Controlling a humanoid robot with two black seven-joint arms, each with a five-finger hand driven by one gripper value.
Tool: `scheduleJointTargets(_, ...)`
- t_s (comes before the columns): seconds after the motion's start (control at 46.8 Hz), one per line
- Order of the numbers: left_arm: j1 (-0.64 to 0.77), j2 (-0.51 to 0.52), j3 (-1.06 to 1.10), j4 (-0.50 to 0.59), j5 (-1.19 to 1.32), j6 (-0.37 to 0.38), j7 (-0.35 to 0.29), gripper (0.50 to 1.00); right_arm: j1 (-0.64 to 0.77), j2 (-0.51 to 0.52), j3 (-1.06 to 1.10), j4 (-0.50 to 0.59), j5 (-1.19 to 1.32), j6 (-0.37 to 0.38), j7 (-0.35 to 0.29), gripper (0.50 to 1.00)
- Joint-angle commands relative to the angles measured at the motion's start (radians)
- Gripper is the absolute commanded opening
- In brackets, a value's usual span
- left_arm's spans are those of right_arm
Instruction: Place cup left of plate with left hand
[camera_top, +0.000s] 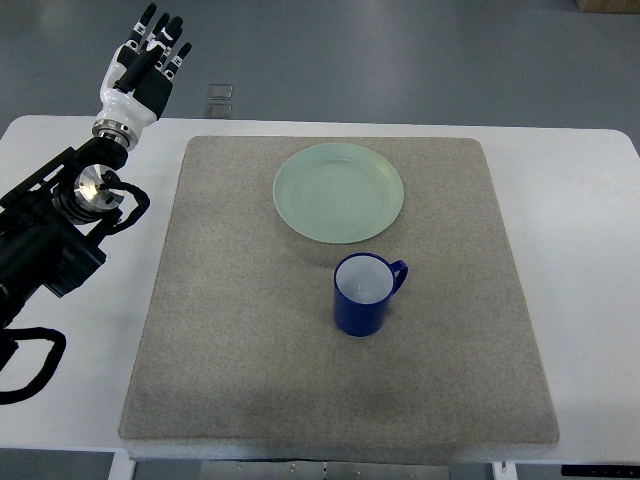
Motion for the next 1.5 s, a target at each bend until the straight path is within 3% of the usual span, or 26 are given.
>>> scheduleJointTargets(0.0, -0.001, 0.0, 0.0, 0.0, 0.0, 0.0, 0.0, 0.999, 0.0, 0.0, 0.0, 0.0, 0.0, 0.0, 0.0, 0.932)
scheduleJointTargets(0.428, 0.007, 0.0, -0.011, 0.0, -0.011, -0.003, -0.01, 0.999, 0.0, 0.0, 0.0, 0.0, 0.0, 0.0, 0.0, 0.932)
scheduleJointTargets(1.005, 0.002, 0.002, 0.043, -0.018, 0.005, 0.054, 0.002, 0.996, 0.0, 0.0, -0.002, 0.0, 0.0, 0.0, 0.0, 0.932)
scheduleJointTargets(1.326, -0.002, 0.028, 0.158, -0.08, 0.008, 0.051, 0.003, 0.996, 0.0, 0.0, 0.0, 0.0, 0.0, 0.0, 0.0, 0.932)
scheduleJointTargets(1.475, -0.005, 0.109, 0.25, -0.196, 0.017, 0.051, 0.004, 0.996, 0.0, 0.0, 0.0, 0.0, 0.0, 0.0, 0.0, 0.932)
